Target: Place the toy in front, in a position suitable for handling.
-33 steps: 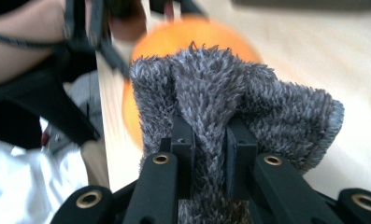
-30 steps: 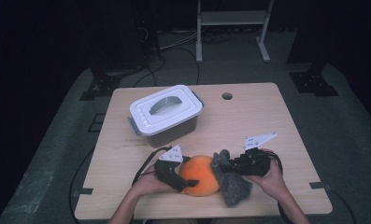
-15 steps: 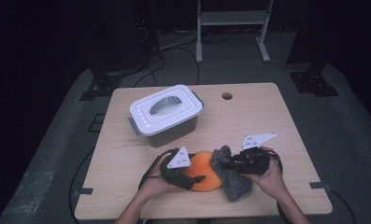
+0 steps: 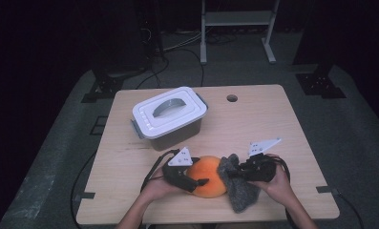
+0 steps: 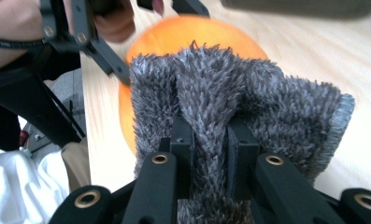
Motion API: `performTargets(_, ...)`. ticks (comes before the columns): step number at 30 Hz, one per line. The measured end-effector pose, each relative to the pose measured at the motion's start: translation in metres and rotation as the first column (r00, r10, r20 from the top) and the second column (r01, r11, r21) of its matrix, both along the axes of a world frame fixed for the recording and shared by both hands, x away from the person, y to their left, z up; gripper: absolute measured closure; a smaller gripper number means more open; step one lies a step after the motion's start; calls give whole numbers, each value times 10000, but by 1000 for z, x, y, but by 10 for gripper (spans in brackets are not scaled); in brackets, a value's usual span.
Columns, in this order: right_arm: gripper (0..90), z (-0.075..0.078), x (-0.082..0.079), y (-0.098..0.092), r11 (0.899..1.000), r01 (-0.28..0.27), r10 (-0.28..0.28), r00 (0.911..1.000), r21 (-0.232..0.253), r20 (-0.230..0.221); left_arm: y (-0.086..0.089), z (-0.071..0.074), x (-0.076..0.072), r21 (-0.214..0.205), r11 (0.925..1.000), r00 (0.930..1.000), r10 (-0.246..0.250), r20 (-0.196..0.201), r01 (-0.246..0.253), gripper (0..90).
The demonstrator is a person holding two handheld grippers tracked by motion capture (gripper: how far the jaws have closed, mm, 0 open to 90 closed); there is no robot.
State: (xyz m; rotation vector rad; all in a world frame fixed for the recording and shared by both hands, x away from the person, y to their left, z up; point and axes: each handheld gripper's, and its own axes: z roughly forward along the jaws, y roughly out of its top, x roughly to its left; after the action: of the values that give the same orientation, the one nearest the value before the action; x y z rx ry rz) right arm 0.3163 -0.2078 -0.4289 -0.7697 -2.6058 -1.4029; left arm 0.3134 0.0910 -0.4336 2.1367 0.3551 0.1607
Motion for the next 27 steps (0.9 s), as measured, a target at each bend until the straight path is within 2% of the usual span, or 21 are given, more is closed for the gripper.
performTargets(4, 755, -8, 3, -8, 9992, 58, -71, 9994, -387, -342, 5, -3, 2, -219, 9997, 9994, 48, -342, -55, 201)
performTargets(8, 757, -10, 5, -13, 9981, 93, -134, 9976, -606, -675, 6, -4, 3, -286, 9996, 9993, 50, -374, -61, 195)
performTargets(12, 759, -3, 5, -14, 9964, 329, -355, 9988, -781, -325, 7, -4, 2, -266, 9996, 9991, -76, -407, 65, 192)
performTargets(14, 760, 2, 4, -13, 9989, 359, -364, 9992, -293, -178, 6, -4, 1, -256, 9995, 9993, -196, -314, 188, 192)
performTargets(16, 760, 7, 2, -8, 9997, 205, -205, 9998, -98, -83, 5, -4, 1, -198, 9997, 9995, -136, -292, 130, 193)
performTargets(19, 759, 2, 1, -1, 9994, -26, 20, 9998, -333, -178, 5, -4, 1, -140, 9998, 9996, -108, -246, 105, 194)
performTargets(21, 759, -2, 3, -3, 9990, -42, 27, 9994, -445, -336, 6, -4, 1, -151, 9999, 9996, 34, -280, -38, 194)
performTargets(25, 759, -6, 1, -10, 9925, 138, -181, 9992, -1218, -346, 6, -3, 1, -163, 9998, 9996, 71, -291, -76, 192)
performTargets(27, 759, 2, -3, -12, 9944, 190, -202, 9997, -1044, -111, 3, -2, 0, -89, 9999, 9998, 74, -190, -75, 191)
